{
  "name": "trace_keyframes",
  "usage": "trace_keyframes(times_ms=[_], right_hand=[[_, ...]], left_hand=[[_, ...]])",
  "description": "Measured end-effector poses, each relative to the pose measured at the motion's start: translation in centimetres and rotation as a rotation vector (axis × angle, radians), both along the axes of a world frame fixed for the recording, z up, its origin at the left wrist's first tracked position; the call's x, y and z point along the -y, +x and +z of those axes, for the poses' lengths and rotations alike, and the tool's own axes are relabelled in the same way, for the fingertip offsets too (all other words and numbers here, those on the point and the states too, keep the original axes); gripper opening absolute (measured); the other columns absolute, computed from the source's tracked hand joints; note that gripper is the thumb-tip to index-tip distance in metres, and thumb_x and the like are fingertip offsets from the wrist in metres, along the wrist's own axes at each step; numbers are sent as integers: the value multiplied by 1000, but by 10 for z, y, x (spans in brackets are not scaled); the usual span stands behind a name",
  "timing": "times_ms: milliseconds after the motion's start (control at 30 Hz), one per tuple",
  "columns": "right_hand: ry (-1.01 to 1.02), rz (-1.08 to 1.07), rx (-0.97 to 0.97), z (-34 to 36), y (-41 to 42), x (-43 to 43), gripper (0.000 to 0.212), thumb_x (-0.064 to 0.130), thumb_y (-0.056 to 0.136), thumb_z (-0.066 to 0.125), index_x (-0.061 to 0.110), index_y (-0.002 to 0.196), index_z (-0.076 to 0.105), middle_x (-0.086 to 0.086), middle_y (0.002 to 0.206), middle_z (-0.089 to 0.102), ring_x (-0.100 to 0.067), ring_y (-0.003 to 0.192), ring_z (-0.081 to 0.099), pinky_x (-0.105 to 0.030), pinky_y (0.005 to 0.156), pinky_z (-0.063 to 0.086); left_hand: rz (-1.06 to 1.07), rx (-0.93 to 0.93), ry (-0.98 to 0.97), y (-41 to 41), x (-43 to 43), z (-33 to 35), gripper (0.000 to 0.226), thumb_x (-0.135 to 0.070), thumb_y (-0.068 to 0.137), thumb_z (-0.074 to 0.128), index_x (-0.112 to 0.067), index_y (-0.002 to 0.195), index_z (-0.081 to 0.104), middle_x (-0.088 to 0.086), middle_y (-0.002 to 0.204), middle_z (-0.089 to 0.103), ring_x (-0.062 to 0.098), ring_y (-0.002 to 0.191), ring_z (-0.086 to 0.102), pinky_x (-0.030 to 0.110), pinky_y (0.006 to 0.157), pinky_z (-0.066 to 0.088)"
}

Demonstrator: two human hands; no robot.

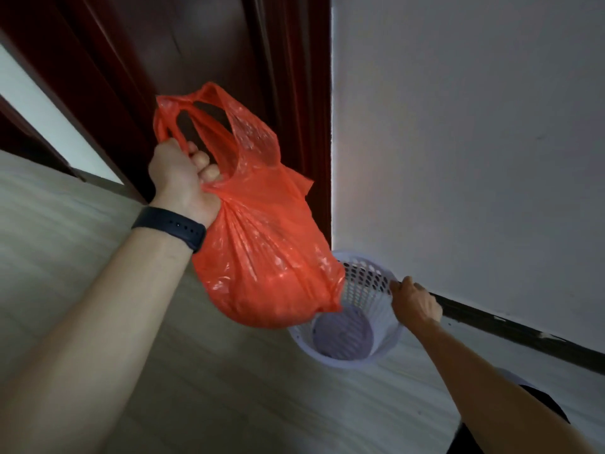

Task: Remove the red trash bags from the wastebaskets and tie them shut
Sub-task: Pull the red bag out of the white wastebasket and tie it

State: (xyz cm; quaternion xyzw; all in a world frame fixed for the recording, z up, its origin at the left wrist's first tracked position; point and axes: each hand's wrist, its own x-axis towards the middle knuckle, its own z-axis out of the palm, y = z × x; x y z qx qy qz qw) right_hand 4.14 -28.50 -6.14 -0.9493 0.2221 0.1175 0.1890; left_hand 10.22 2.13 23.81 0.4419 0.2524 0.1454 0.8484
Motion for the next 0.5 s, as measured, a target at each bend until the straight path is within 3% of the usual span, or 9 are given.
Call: trace_keyframes(times_ms=[133,233,400,500], right_hand=[[-88,-3,-61,4,6,-9,36,34,101,37,12,128,45,-13,135,54,-36,121,55,-43,92,46],[-131,16,51,15,16,-37,45,37,97,38,11,134,42,-12,140,49,-33,126,45,-45,98,42],[-61,384,231,34,32,-119,53,44,92,48,19,139,47,-5,144,49,-29,135,39,-46,107,37],[-83,627,215,20,30,-161,59,57,90,46,29,142,48,-1,153,43,-27,144,31,-45,114,30]], left_hand=[[59,-70,96,-5,-34,-4,31,-19,96,32,-20,66,39,-8,42,27,9,32,19,16,34,21],[88,-105,145,-6,-58,-19,32,-22,97,33,-21,66,37,-8,43,26,10,34,17,16,35,20],[145,-225,241,-17,-84,-70,35,-20,97,32,-21,63,37,-10,34,29,9,27,21,18,36,19],[142,-305,324,-28,-105,-117,36,-21,99,32,-21,64,37,-11,32,31,6,25,25,15,32,19]])
